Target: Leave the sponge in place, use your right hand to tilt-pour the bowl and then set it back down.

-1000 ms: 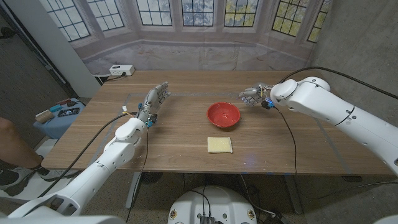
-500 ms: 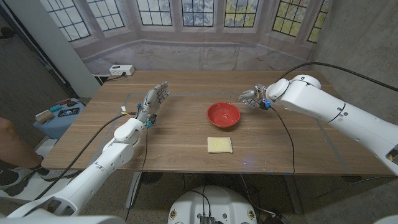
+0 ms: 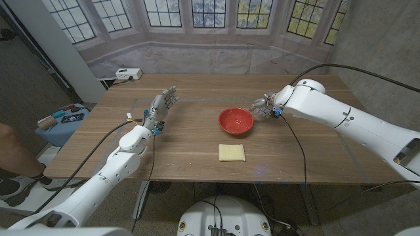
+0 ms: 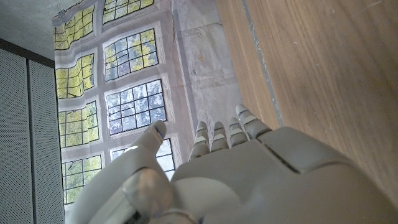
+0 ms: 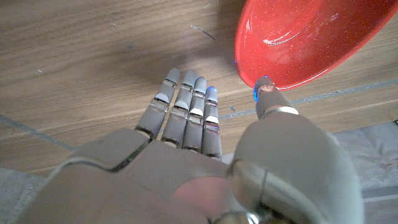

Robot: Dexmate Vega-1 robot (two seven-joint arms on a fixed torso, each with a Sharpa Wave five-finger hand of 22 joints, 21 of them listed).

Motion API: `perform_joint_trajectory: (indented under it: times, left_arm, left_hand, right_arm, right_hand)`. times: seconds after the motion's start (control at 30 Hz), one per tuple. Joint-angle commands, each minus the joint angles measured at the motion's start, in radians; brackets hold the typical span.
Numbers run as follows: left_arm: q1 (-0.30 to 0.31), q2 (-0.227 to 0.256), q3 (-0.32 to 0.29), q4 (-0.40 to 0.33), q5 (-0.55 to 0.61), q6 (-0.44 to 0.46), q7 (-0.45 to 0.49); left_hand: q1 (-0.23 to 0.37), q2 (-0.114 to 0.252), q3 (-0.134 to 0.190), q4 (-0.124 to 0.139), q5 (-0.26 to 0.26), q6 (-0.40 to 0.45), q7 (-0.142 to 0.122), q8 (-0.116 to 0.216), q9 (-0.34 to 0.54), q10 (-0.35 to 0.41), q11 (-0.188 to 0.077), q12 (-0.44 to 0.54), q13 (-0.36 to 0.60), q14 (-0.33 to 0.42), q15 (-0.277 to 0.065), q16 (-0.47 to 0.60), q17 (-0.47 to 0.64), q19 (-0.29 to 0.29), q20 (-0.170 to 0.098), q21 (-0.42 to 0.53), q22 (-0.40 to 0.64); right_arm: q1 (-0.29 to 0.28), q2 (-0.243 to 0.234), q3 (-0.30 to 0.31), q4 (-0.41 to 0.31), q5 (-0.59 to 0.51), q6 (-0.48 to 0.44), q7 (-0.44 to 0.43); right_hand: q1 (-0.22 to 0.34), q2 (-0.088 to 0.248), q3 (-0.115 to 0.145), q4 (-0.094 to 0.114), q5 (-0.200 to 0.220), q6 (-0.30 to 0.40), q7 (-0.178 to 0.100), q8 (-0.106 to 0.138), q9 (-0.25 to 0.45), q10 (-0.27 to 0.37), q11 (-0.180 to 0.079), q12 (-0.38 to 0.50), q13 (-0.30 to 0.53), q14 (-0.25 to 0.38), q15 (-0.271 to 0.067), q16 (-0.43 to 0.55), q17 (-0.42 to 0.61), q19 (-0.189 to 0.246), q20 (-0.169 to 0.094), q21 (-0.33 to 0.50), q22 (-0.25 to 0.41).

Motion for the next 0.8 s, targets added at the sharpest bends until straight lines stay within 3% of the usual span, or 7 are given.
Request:
perform_joint_trajectory:
  times: [0.03, 0.17, 0.8]
  left_arm:
    - [0.006, 0.004, -0.003, -0.002, -0.005, -0.001, -0.005]
    - [0.002, 0.002, -0.001, 0.003, -0.006, -0.002, -0.011]
    - [0.018, 0.0, -0.001, -0.007, -0.006, -0.004, -0.002]
  left_hand:
    - [0.009, -0.001, -0.001, -0.002, 0.003, 0.012, 0.0, 0.002, 0.002, 0.006, 0.0, 0.006, 0.005, 0.004, 0.002, 0.002, 0.006, 0.003, 0.008, -0.002, 0.002]
    - [0.009, -0.001, -0.001, -0.002, 0.003, 0.013, 0.0, 0.002, 0.002, 0.007, 0.0, 0.006, 0.005, 0.005, 0.002, 0.002, 0.006, 0.004, 0.008, -0.002, 0.002]
    - [0.009, -0.002, 0.001, -0.002, 0.004, 0.029, 0.004, 0.004, 0.002, 0.015, 0.0, 0.007, 0.006, 0.01, 0.003, 0.002, 0.005, 0.004, 0.011, -0.003, 0.003]
  right_arm:
    - [0.036, 0.049, -0.059, 0.026, -0.008, -0.067, -0.046]
    - [0.043, 0.061, -0.069, 0.032, -0.006, -0.081, -0.058]
    - [0.088, 0.086, -0.134, 0.08, 0.096, -0.081, -0.149]
  right_hand:
    - [0.014, 0.001, -0.005, 0.002, 0.007, 0.019, 0.007, 0.006, 0.003, 0.02, -0.005, 0.01, 0.005, 0.021, -0.006, 0.013, 0.007, 0.015, -0.009, 0.007, 0.002]
    - [0.018, 0.004, -0.009, 0.004, 0.007, 0.027, 0.008, 0.007, 0.003, 0.04, -0.019, 0.017, 0.008, 0.038, -0.01, 0.021, 0.01, 0.025, -0.012, 0.01, 0.003]
    - [0.036, 0.031, -0.025, 0.012, 0.005, 0.067, 0.015, 0.007, 0.006, 0.095, -0.017, 0.046, 0.031, 0.129, -0.045, 0.079, 0.045, 0.057, -0.006, 0.017, 0.004]
